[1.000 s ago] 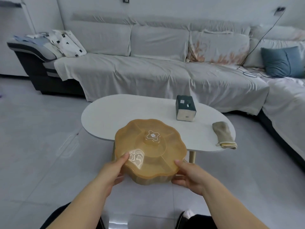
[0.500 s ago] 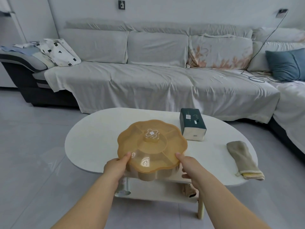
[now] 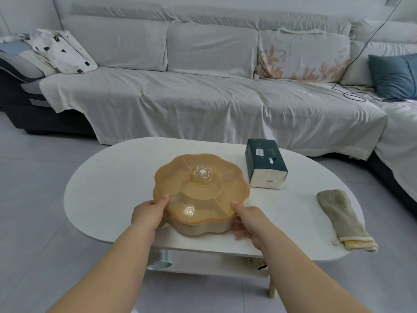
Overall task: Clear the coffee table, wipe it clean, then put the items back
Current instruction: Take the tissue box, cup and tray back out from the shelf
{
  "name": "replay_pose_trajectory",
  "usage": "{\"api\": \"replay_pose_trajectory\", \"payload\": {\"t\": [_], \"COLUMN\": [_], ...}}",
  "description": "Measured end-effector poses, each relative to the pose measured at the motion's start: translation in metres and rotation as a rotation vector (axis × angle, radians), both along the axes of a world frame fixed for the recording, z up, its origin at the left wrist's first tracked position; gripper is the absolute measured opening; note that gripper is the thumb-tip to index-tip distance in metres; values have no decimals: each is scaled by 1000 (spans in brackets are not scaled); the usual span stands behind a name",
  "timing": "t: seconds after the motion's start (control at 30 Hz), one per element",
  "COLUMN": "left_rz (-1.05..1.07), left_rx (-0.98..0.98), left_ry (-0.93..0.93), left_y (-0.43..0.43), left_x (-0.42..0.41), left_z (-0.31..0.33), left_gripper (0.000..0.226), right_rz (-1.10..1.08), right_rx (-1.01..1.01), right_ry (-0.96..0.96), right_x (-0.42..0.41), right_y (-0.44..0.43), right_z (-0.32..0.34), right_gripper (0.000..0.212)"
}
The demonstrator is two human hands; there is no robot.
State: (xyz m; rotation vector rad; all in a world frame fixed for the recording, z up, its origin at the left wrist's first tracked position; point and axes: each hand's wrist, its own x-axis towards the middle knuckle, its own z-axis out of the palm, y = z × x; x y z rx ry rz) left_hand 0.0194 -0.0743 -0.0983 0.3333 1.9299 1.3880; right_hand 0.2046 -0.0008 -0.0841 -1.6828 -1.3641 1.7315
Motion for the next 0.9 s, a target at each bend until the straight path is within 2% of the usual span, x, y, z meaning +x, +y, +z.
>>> {"api": "replay_pose_trajectory", "payload": {"t": [0.07,0.17,0.3,0.4,0.67,0.9], "left_rz": [20,-40,-96,-123,-185,-220], "left_rx": [62,142,234,237,243,245], "left_ry": [-56,27,57,42,-1,80], "left_y": [2,3,1,8,47,67], "left_x": [1,11,32,36,20,10], "left_z": [5,5,-1,-5,-5,-13], "left_gripper": [18,48,48,60,58,59], "right_rz": [-78,-202,-135,-89,-41,-39], "right_rx": [-25,-1,64,109,155,199], "right_ry": [99,225,373,380,362,338], "right_x": [-1,-1,-3,-5,-14,-20], "right_y": [-1,-5,-14,-12,22,41], "right_z": [-2,-3,-5,-6,-5,-14], "right_gripper": [34,51,34,43,44,43]}}
